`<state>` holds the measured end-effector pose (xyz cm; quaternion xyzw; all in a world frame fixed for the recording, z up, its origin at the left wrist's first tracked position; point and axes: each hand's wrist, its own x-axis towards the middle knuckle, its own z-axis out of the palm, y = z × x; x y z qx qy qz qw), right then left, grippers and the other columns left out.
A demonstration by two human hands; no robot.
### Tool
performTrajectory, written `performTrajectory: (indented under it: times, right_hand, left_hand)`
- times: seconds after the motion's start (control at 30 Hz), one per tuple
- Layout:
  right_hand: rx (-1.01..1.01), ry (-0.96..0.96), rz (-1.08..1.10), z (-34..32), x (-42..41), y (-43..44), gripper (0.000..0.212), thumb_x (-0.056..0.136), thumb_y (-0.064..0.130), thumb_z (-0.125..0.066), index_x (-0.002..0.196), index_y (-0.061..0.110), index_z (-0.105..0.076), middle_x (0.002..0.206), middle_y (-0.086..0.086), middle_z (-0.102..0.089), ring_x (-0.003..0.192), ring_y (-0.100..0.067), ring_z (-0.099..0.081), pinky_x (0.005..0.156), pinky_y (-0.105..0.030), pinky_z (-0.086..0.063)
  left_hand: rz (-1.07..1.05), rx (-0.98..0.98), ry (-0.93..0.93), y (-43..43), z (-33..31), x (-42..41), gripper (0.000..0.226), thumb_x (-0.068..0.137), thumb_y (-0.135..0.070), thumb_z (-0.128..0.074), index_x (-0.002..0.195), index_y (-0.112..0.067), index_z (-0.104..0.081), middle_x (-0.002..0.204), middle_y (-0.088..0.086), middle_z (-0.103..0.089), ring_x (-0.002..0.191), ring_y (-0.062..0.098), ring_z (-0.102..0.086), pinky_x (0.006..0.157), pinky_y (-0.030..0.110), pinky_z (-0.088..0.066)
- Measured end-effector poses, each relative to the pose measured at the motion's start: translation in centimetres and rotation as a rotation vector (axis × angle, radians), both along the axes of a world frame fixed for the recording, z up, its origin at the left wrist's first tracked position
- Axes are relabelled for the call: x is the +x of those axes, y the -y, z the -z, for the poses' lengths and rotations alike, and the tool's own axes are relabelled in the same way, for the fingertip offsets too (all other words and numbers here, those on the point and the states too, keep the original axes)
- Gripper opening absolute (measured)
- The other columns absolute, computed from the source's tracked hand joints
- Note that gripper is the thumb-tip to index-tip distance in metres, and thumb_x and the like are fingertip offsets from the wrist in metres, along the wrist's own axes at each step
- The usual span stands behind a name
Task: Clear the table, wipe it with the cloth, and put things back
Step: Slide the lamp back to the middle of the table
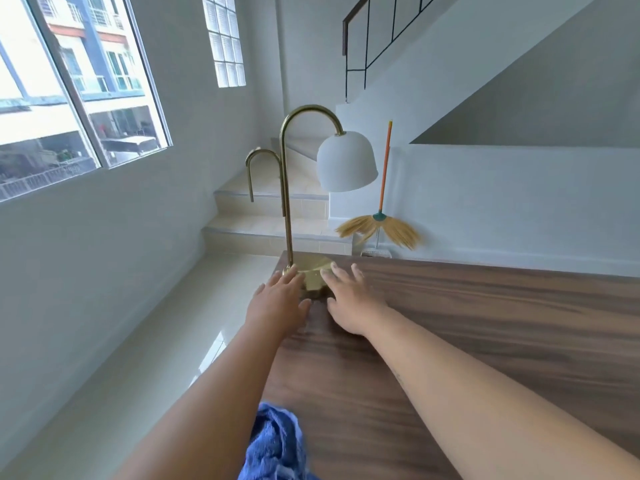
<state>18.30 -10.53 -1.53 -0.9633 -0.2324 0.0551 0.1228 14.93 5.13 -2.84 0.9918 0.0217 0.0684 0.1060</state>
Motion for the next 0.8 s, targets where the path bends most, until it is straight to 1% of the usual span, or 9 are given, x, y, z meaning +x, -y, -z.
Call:
performTrajectory:
  times: [0.07, 0.13, 0.23, 0.33, 0.47, 0.63, 0.7, 0.8]
  right_hand:
    - [-0.024, -0.051, -0.014, 0.4, 1.1, -0.1, 0.062, 0.098, 0.018, -0.031, 0.153, 0.029, -0.004, 0.161, 0.011, 0.007, 0.147, -0.026, 0.010, 0.115, -0.049, -0.016]
    - [-0.017, -0.087, -0.029, 1.0, 1.7, -0.1, 0.063, 0.097, 0.017, -0.029, 0.153, 0.029, -0.002, 0.161, 0.011, 0.009, 0.148, -0.026, 0.005, 0.117, -0.048, -0.012]
    - [-0.013, -0.049, -0.047, 1.8, 2.0, -0.2, 0.060, 0.099, 0.021, -0.027, 0.154, 0.026, -0.003, 0.161, 0.008, 0.008, 0.148, -0.027, -0.006, 0.119, -0.048, -0.009]
    - [-0.023, -0.020, -0.052, 1.8, 1.8, -0.1, 0.058, 0.100, 0.021, -0.025, 0.154, 0.025, -0.002, 0.161, 0.007, 0.009, 0.148, -0.025, -0.007, 0.118, -0.048, -0.008]
    - [-0.045, -0.015, -0.058, 1.5, 1.1, 0.4, 0.058, 0.101, 0.023, -0.025, 0.154, 0.024, -0.001, 0.161, 0.007, 0.009, 0.148, -0.023, -0.007, 0.119, -0.047, -0.010]
    - [-0.122, 0.053, -0.032, 1.5, -1.3, 2.4, 0.059, 0.101, 0.035, -0.026, 0.154, 0.023, -0.001, 0.162, 0.005, 0.006, 0.148, -0.023, -0.003, 0.119, -0.048, -0.003]
    - [-0.119, 0.035, -0.010, 1.3, -2.8, 3.7, 0.061, 0.100, 0.038, -0.027, 0.154, 0.023, -0.002, 0.162, 0.006, 0.005, 0.148, -0.023, -0.001, 0.119, -0.048, -0.003]
    - [-0.103, 0.025, 0.025, 1.0, -5.3, 6.0, 0.064, 0.099, 0.043, -0.030, 0.154, 0.024, -0.004, 0.162, 0.007, 0.003, 0.148, -0.024, 0.000, 0.119, -0.049, -0.003]
  left_hand:
    - [0.009, 0.015, -0.013, -0.4, 0.4, 0.7, 0.054, 0.096, -0.040, -0.045, 0.147, -0.029, -0.031, 0.158, -0.009, -0.021, 0.146, 0.018, -0.017, 0.115, 0.040, -0.024]
    - [0.002, -0.033, -0.001, -0.5, 0.6, 1.0, 0.050, 0.098, -0.033, -0.045, 0.146, -0.030, -0.033, 0.156, -0.012, -0.026, 0.145, 0.015, -0.018, 0.113, 0.037, -0.027]
    - [-0.023, -0.104, 0.038, -0.4, 0.8, 1.2, 0.045, 0.098, -0.025, -0.046, 0.143, -0.030, -0.041, 0.153, -0.013, -0.032, 0.143, 0.014, -0.024, 0.108, 0.038, -0.035]
    - [-0.035, -0.086, 0.018, 0.0, 0.3, 1.1, 0.042, 0.099, -0.022, -0.044, 0.141, -0.027, -0.043, 0.153, -0.011, -0.032, 0.144, 0.015, -0.023, 0.106, 0.036, -0.035]
    - [-0.044, -0.022, -0.023, 0.8, -0.6, 0.3, 0.044, 0.101, -0.024, -0.041, 0.144, -0.028, -0.039, 0.154, -0.012, -0.029, 0.142, 0.016, -0.026, 0.104, 0.035, -0.037]
    - [-0.020, 0.037, -0.044, 2.5, -1.2, -1.6, 0.042, 0.101, -0.030, -0.041, 0.143, -0.030, -0.040, 0.153, -0.013, -0.032, 0.135, 0.017, -0.039, 0.098, 0.034, -0.041]
    - [-0.004, 0.051, -0.059, 3.5, -0.9, -2.5, 0.041, 0.100, -0.033, -0.042, 0.141, -0.032, -0.042, 0.151, -0.011, -0.037, 0.129, 0.020, -0.047, 0.094, 0.035, -0.045]
    - [0.010, 0.098, -0.033, 5.5, -0.6, -4.1, 0.037, 0.099, -0.037, -0.042, 0.135, -0.032, -0.048, 0.140, -0.004, -0.051, 0.115, 0.023, -0.058, 0.083, 0.035, -0.049]
